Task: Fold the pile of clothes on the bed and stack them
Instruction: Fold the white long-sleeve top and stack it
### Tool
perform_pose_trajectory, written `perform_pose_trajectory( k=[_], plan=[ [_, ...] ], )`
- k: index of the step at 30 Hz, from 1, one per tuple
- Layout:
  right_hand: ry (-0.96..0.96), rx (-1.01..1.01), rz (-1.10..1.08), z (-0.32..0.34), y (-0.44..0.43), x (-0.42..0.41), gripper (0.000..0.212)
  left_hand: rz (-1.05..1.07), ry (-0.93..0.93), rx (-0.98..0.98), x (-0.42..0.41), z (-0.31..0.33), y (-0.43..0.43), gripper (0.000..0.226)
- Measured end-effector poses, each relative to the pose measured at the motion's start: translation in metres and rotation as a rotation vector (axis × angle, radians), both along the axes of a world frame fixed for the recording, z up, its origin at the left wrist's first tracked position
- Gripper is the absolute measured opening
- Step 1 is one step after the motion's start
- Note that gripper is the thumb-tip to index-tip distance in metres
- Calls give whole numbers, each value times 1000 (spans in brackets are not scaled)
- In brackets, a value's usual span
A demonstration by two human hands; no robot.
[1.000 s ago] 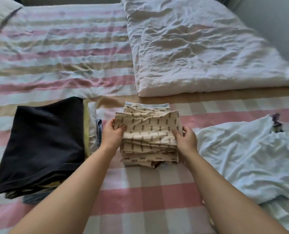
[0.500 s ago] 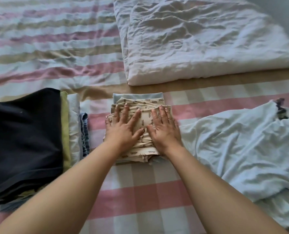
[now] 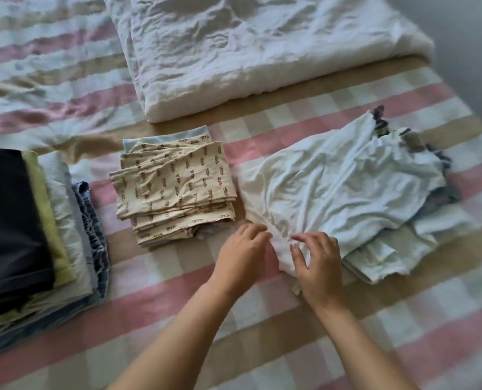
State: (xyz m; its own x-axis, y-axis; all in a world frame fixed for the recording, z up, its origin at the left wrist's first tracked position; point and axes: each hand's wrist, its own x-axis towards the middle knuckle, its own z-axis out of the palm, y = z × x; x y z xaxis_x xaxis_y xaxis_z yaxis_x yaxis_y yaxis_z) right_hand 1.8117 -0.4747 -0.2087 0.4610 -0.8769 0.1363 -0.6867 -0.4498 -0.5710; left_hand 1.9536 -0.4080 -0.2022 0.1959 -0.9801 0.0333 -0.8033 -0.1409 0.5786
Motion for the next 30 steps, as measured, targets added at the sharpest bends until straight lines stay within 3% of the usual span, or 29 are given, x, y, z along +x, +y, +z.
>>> perform_pose_trajectory(
  k=[2,4,8,11,14,16,18,21,25,30],
  plan=[
    [75,-55,35,-5,7,-29,19,-30,0,161,-13,-14,-8,45],
    [165,-107,129,-11,10,-44,26,-55,-55,195,-17,-26,-14,53],
    [314,-118,200,-22,10,-51,51,-30,-140,143,-17,-26,-28,50],
    [365,-151,121,-28,12,-41,48,21,-191,115,-17,-21,-31,43],
    [361,-178,55,-28,11,-31,35,91,-109,149,-21,-16,-34,49],
    [320,-211,18,-24,11,-30,20,127,-1,163,-23,-8,-32,62],
    [207,-267,-2,-16,14,-32,11,164,112,122,-25,3,-23,50],
    [-2,-269,14,11,23,-37,34,223,216,-54,-32,24,-3,8],
    [-228,-234,45,68,47,-44,39,289,260,-251,-55,68,30,5],
    [-403,-129,133,148,93,-42,28,382,285,-367,-71,128,89,4]
  ],
)
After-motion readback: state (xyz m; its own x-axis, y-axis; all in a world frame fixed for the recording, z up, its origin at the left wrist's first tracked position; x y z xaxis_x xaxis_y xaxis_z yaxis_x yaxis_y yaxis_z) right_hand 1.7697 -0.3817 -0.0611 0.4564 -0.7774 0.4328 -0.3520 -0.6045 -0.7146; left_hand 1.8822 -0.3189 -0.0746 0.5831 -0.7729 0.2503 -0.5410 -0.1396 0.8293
